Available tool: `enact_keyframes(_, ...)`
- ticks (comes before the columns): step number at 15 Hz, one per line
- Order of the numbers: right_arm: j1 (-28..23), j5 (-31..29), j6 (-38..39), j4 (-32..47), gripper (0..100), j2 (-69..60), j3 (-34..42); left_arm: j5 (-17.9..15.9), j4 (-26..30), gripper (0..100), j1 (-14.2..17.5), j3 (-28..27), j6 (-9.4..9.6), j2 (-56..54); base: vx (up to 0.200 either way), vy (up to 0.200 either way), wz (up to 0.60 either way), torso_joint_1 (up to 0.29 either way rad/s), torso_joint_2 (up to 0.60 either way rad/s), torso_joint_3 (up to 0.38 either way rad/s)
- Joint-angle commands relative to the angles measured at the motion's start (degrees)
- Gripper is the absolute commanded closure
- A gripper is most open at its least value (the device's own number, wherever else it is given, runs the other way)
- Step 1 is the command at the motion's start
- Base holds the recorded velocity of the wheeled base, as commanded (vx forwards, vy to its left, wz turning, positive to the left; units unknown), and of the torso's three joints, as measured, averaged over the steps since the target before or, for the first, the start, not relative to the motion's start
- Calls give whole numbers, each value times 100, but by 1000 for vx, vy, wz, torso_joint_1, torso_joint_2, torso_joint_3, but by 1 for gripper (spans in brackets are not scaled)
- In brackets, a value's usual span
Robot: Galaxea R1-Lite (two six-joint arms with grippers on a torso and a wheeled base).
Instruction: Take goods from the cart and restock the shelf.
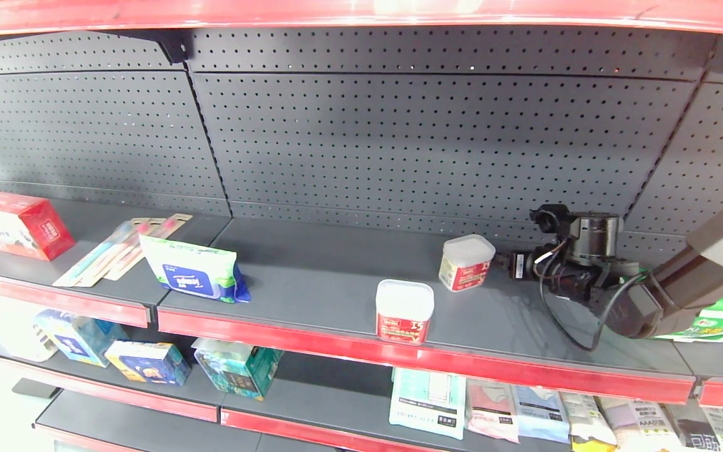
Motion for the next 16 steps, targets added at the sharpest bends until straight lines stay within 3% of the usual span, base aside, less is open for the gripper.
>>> enact_keyframes(1,102,-4,6,-2,0,46,61,2,-1,0,1,0,0,9,0,0,0,0,0,0)
enact_keyframes(16,612,-22,155,-2,0,-68,202,2,-1,0,1,0,0,0,0,0,0,0,0,0)
